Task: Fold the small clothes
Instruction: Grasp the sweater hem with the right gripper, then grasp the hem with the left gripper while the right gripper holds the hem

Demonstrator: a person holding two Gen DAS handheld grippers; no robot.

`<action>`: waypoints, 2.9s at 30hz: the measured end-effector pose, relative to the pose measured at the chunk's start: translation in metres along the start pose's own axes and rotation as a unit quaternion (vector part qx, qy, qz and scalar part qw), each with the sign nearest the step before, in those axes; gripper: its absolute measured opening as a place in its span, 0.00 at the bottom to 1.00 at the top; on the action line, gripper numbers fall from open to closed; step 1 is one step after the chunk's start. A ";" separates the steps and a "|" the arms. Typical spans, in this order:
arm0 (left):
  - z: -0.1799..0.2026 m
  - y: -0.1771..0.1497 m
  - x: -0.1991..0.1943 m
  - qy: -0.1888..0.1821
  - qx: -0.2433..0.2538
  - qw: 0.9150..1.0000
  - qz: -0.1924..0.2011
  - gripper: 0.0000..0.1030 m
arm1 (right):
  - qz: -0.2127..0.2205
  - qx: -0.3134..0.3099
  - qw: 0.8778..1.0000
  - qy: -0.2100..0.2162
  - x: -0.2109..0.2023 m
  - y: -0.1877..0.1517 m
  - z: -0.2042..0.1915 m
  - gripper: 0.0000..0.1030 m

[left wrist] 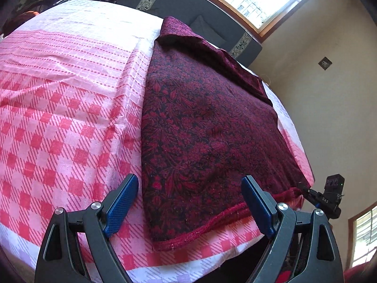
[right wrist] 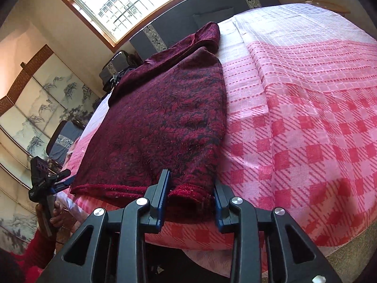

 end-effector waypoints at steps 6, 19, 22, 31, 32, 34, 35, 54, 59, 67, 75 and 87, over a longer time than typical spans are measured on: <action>0.000 -0.009 -0.008 -0.059 -0.039 0.997 -0.017 0.85 | 0.015 0.046 0.998 0.031 0.002 -0.005 0.009 0.10; 0.019 -0.012 0.003 -0.039 0.000 0.999 0.002 0.94 | 0.021 0.078 0.995 0.056 0.011 0.010 0.009 0.27; 0.023 -0.016 0.005 -0.012 0.020 1.000 0.012 0.91 | 0.023 0.091 0.994 0.051 0.013 0.012 0.011 0.27; 0.000 -0.021 0.012 -0.014 -0.046 0.999 0.019 0.09 | 0.010 0.127 0.991 0.048 0.017 0.007 0.019 0.09; 0.002 -0.021 0.012 -0.009 -0.044 0.999 0.021 0.09 | 0.013 0.133 0.989 0.056 0.015 0.006 0.018 0.09; 0.002 -0.022 0.010 -0.004 -0.045 0.999 0.021 0.09 | 0.021 0.144 0.987 0.066 0.011 0.001 0.017 0.09; 0.002 -0.022 0.008 -0.004 -0.047 0.999 0.019 0.09 | 0.025 0.148 0.986 0.070 0.007 -0.002 0.016 0.08; 0.010 -0.111 -0.077 0.010 0.020 0.999 -0.029 0.09 | 0.025 0.188 0.977 0.096 -0.093 -0.092 -0.026 0.08; 0.036 -0.109 -0.085 0.022 0.066 0.997 -0.011 0.09 | 0.032 0.192 0.976 0.096 -0.111 -0.098 -0.032 0.08; 0.069 -0.090 -0.094 0.048 0.132 0.987 0.080 0.10 | 0.051 0.170 0.977 0.118 -0.111 -0.059 -0.040 0.08; 0.105 -0.048 -0.082 0.065 0.182 0.972 0.130 0.10 | 0.082 0.107 0.985 0.104 -0.114 0.019 -0.040 0.08; 0.131 0.011 -0.062 0.070 0.192 0.963 0.177 0.10 | 0.083 0.119 0.985 0.098 -0.073 0.099 -0.001 0.08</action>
Point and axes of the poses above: each gripper's, at about its wrist camera, not at the fingertips, and x roughly the way its jaws point, z to its right, y to its top, the point moved 7 cm from there along x, roughly the way its jaws point, and after that the axes turned 14 degrees about -x, right-handed, at the moved point
